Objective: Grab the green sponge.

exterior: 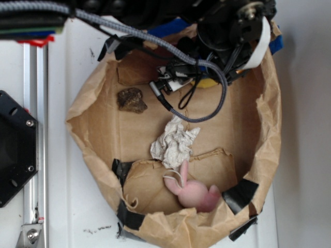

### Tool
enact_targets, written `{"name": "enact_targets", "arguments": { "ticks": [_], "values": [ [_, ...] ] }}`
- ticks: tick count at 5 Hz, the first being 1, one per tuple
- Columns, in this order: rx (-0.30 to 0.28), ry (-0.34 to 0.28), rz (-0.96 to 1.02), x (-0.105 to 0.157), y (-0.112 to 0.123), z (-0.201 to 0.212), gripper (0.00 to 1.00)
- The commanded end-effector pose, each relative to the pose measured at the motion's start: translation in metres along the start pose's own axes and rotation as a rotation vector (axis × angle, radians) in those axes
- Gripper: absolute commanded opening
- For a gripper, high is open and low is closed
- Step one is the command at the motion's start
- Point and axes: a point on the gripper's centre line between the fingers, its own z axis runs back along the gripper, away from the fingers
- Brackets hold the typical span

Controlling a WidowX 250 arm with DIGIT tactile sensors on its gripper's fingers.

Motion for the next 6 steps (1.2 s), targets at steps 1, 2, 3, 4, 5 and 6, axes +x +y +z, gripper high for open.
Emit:
{"name": "enact_targets", "arguments": {
  "ticks": [1, 2, 3, 4, 5, 6],
  "values": [
    [-0.001, -0.091, -0.052, 0.001, 0.012, -0.033, 1.0],
    [-0.026, -0.097, -0.079, 0.003, 0.012, -0.054, 1.0],
    [-0.037, -0.091, -0.082, 0.003, 0.014, -0.057, 1.0],
    [-0.04, -0.087, -0.083, 0.003, 0.016, -0.056, 1.0],
    [-0.037, -0.091, -0.082, 0.001, 0.018, -0.054, 1.0],
    [-0.038, -0.088, -0.091, -0.001, 0.019, -0.053, 1.0]
  ]
}}
